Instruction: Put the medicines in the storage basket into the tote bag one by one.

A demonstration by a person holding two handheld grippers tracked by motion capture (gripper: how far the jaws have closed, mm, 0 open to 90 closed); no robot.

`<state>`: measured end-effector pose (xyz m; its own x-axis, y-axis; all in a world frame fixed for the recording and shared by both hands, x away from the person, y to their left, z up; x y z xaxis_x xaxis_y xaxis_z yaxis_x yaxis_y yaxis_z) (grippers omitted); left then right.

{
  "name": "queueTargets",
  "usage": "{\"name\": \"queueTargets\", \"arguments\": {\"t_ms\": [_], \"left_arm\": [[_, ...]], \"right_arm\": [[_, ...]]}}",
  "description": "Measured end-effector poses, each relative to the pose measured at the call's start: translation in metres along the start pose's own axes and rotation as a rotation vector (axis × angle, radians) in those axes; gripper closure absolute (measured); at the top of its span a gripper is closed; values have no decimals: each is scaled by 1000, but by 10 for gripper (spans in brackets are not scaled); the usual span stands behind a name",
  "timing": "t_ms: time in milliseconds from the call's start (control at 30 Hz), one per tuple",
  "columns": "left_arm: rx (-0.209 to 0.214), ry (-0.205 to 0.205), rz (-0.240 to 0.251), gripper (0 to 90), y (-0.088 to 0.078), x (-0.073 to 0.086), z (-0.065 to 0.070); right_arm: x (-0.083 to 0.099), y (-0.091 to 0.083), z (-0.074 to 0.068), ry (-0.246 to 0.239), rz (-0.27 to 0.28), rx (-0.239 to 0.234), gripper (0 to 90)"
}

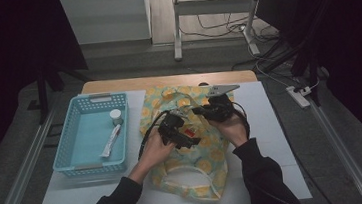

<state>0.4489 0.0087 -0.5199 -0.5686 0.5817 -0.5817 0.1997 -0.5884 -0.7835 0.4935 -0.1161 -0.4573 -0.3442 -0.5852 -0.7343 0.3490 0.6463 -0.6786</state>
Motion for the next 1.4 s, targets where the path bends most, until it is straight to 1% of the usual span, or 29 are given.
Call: {"name": "queueTargets", "arguments": {"t_ms": [167, 367, 500, 667, 767, 1033, 1100, 1233, 1300, 1400], "left_arm": [[27, 10, 31, 0, -15, 3, 4], [55, 24, 41, 7, -29, 7, 7], [81, 17, 56, 10, -36, 13, 6], [57, 21, 57, 0, -45, 21, 4], [38, 25, 47, 0, -51, 27, 2], [27, 28, 71, 0, -68, 39, 0], [12, 29, 68, 0, -73, 42, -1], [-9, 10, 79, 0, -84, 48, -5], [-9, -13, 89, 0, -89, 52, -8], [-14, -36, 98, 0, -95, 58, -11]], "right_arm": [[0, 0, 0, -2, -2, 0, 894], [0, 0, -1, -3, -3, 1, 894], [0, -1, -1, -5, -2, 1, 894], [0, 0, -1, -5, -4, -1, 894], [0, -1, -2, -5, -4, -6, 894], [0, -1, -3, -12, -7, -15, 893], [0, -1, -3, -9, -6, -18, 892], [-1, -2, -4, -9, -6, -22, 892], [-1, -3, -4, -9, -5, -25, 892], [-1, -3, -5, -8, -5, -27, 892]]}}
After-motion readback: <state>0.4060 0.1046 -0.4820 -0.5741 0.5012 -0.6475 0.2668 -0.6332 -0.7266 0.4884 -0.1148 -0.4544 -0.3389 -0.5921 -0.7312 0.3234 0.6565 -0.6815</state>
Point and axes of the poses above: each handheld gripper's, and its own axes: y roughly forward along the jaws, x roughly out of its underside, z roughly to its right, the point moved 5 cm from there along y, roughly forward along the jaws, and after that the axes turned 10 degrees about -z, right-handed, at the moved point
